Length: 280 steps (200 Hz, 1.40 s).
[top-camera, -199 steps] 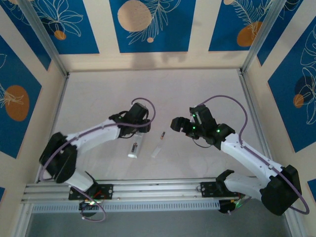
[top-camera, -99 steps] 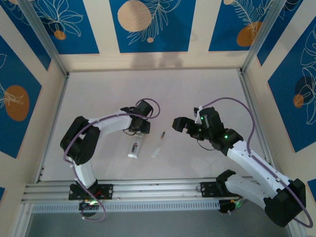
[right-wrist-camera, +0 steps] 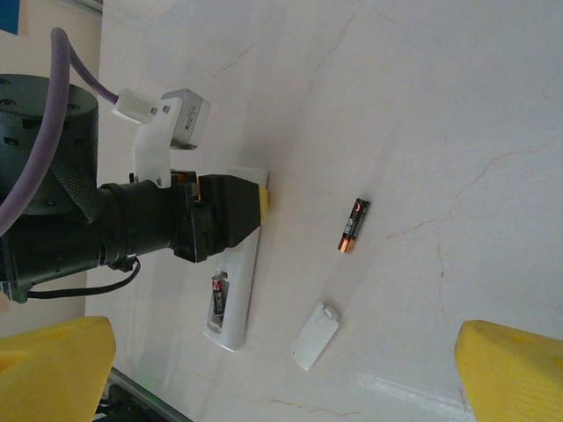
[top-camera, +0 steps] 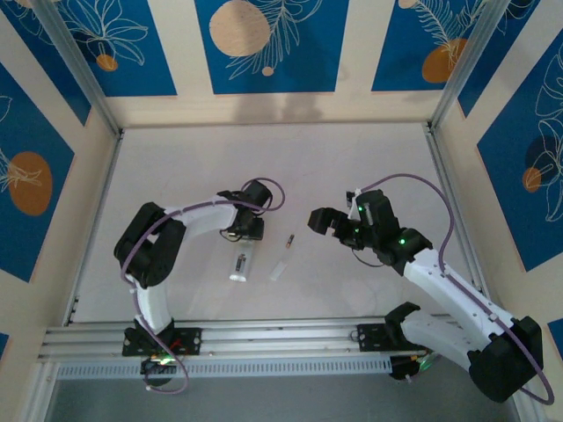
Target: Load the batteries into the remote control
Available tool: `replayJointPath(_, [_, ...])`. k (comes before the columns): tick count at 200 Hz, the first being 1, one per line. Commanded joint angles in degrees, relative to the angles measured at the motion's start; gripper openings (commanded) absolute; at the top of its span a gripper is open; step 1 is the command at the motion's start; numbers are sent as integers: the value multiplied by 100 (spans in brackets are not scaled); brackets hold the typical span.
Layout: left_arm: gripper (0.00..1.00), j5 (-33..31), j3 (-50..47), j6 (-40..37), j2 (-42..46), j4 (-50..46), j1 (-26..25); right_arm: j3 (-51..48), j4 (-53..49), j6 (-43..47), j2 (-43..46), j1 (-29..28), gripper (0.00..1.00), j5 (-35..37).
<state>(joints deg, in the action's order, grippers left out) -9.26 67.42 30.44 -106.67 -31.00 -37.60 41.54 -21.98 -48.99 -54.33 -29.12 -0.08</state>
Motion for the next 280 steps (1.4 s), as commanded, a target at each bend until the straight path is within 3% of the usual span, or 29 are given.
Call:
replayJointPath(1, [38, -209, 86, 508, -81, -108, 91, -23, -114, -12, 69, 30, 99, -76])
replayJointPath(27, [30, -533, 164, 1430, -46, -353, 102, 111, -129, 120, -33, -83, 99, 9])
replayJointPath(61, [34, -584, 222, 2175, -104, -451, 98, 351, -141, 251, -401, -602, 99, 232])
replayJointPath(93, [39, -446, 160, 2331, -73, -309, 101, 635, -222, 371, -809, -1141, 100, 509])
replayJointPath(114, [49, -517, 214, 2296, 7, -340, 111, 805, -254, 434, -1030, -1367, 100, 578])
replayJointPath(154, [55, -543, 241, 2102, 255, -406, 289, 1103, -286, 505, -1502, -1915, 100, 981])
replayJointPath(200, [58, 28, 335, 1721, 137, -265, 513, 1365, 59, 434, -2425, -2384, 83, 1093])
replayJointPath(280, [56, 238, 160, 1848, 59, -186, 719, 2494, -87, 773, -4047, -2794, 54, 1433])
